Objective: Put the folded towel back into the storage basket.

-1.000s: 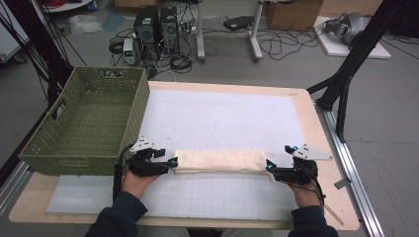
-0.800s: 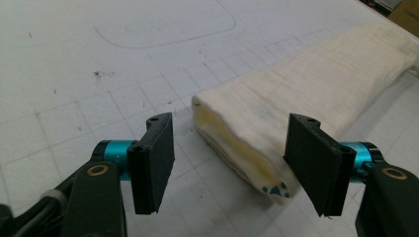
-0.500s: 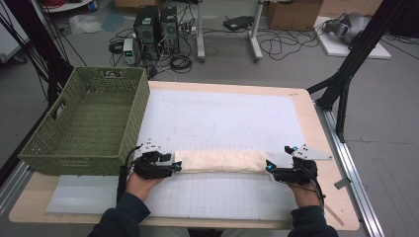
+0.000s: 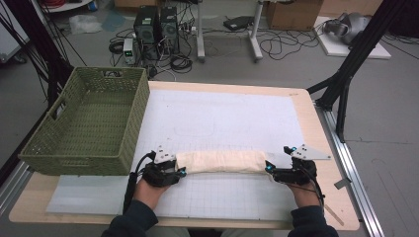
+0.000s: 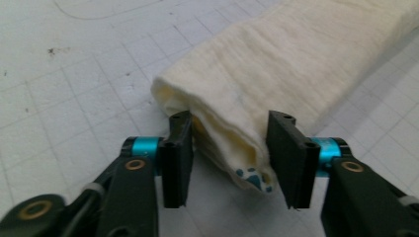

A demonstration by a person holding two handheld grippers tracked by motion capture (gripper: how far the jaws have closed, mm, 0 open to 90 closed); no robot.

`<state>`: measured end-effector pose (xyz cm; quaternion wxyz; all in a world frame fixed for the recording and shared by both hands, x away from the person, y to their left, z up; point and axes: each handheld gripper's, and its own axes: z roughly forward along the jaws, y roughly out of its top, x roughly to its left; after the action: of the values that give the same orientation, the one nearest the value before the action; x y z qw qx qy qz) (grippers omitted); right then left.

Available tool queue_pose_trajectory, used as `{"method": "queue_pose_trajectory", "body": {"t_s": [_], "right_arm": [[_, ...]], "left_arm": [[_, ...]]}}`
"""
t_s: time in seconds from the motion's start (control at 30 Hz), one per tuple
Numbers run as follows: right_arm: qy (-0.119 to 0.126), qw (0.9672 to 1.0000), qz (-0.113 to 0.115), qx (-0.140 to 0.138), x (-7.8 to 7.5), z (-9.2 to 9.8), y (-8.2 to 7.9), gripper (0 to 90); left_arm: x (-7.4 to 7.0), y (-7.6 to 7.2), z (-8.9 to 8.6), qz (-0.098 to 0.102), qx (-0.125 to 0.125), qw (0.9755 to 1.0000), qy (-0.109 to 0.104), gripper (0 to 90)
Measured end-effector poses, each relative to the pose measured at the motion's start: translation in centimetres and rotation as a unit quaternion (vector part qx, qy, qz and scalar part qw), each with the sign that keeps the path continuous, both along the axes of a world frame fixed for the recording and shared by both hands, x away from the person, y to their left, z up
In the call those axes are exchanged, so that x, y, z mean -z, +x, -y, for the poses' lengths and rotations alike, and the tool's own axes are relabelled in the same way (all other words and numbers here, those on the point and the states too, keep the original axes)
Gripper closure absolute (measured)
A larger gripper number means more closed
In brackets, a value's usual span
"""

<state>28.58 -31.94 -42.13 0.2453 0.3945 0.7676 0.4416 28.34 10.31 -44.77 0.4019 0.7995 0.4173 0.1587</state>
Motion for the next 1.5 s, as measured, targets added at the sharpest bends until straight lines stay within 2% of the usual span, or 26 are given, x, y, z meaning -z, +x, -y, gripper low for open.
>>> {"method": "queue_pose_trajectory", "body": {"t_s": [0.13,0.2,0.23,0.27,0.3,0.33,0.37,0.47,0.5,0.53,0.63,0.7,0.8,0.83,0.9,1.03,1.17,1.27,1.3,1.33,1.4,1.5], "right_arm": [[-0.001,1.0000,-0.001,-0.002,0.0,-0.1,0.0,11.5],[-0.002,1.0000,-0.001,-0.003,0.0,-0.1,0.1,11.5],[-0.003,1.0000,-0.002,-0.005,0.1,-0.2,0.1,11.5],[-0.003,1.0000,-0.004,-0.006,0.1,-0.3,0.1,11.5],[-0.003,1.0000,-0.004,-0.006,0.1,-0.3,0.1,11.5],[-0.004,1.0000,-0.005,-0.007,0.1,-0.3,0.1,11.5],[-0.003,0.9999,-0.005,-0.009,0.1,-0.4,0.1,11.6],[-0.001,1.0000,-0.007,-0.006,0.1,-0.3,0.2,11.6],[0.002,0.9999,-0.013,-0.002,0.1,-0.2,0.2,11.8],[0.006,0.9999,-0.016,0.001,0.1,-0.2,0.3,12.3],[0.012,0.9994,-0.031,0.010,0.0,0.0,0.3,22.7],[0.012,0.9990,-0.040,0.013,0.0,-0.1,0.2,26.5],[0.001,0.9983,-0.058,0.007,0.4,-0.5,0.4,30.4],[0.001,0.9983,-0.058,0.007,0.4,-0.5,0.4,30.4],[-0.003,0.9965,-0.084,0.003,1.0,-0.9,0.7,31.5],[-0.019,0.9938,-0.109,-0.008,1.5,-1.6,0.9,31.6],[-0.023,0.9924,-0.121,-0.012,1.8,-1.9,1.1,33.5],[-0.021,0.9903,-0.136,-0.019,2.0,-2.0,1.1,42.2],[-0.021,0.9903,-0.136,-0.019,2.0,-2.0,1.1,42.2],[-0.025,0.9888,-0.144,-0.030,2.2,-2.2,1.1,45.6],[-0.030,0.9891,-0.141,-0.029,2.2,-2.4,1.1,45.5],[-0.052,0.9891,-0.130,-0.045,2.3,-2.9,1.0,41.8]], "left_arm": [[0.0,-0.2,0.2,0.003,-0.002,1.0000,0.000,59.2],[0.1,-0.2,0.2,0.003,0.012,0.9999,-0.006,66.4],[0.1,-0.2,0.1,-0.002,0.026,0.9996,-0.014,76.9],[0.1,-0.1,0.0,-0.007,0.028,0.9993,-0.024,78.3],[0.1,-0.1,0.0,-0.007,0.028,0.9993,-0.024,79.2],[0.1,0.1,-0.2,-0.012,0.027,0.9990,-0.034,79.2],[0.0,0.3,-0.6,-0.016,0.027,0.9974,-0.064,80.1],[-0.8,0.5,-1.3,-0.007,0.024,0.9933,-0.113,80.2],[-0.8,0.5,-1.3,-0.007,0.024,0.9933,-0.113,80.2],[-1.1,0.6,-1.7,-0.008,0.024,0.9907,-0.134,80.2],[-1.2,0.8,-2.0,-0.010,0.020,0.9893,-0.144,80.1],[-1.2,0.8,-2.1,-0.011,0.019,0.9890,-0.146,80.0],[-1.2,0.8,-2.1,-0.009,0.019,0.9892,-0.145,80.0],[-1.2,0.8,-2.0,-0.007,0.019,0.9893,-0.144,80.0],[-1.2,0.8,-2.0,-0.007,0.019,0.9896,-0.143,80.0],[-1.1,0.8,-2.2,-0.007,0.017,0.9901,-0.139,79.9],[-1.1,0.9,-2.2,-0.007,0.016,0.9905,-0.136,79.8],[-1.0,0.9,-2.2,-0.006,0.016,0.9912,-0.131,79.8],[-1.0,0.9,-2.2,-0.007,0.017,0.9913,-0.131,79.8],[-0.9,0.9,-2.2,-0.007,0.016,0.9915,-0.129,79.7],[-0.9,0.9,-2.2,-0.007,0.016,0.9914,-0.129,79.7],[-0.9,0.9,-2.2,-0.007,0.014,0.9914,-0.130,79.7]]}}
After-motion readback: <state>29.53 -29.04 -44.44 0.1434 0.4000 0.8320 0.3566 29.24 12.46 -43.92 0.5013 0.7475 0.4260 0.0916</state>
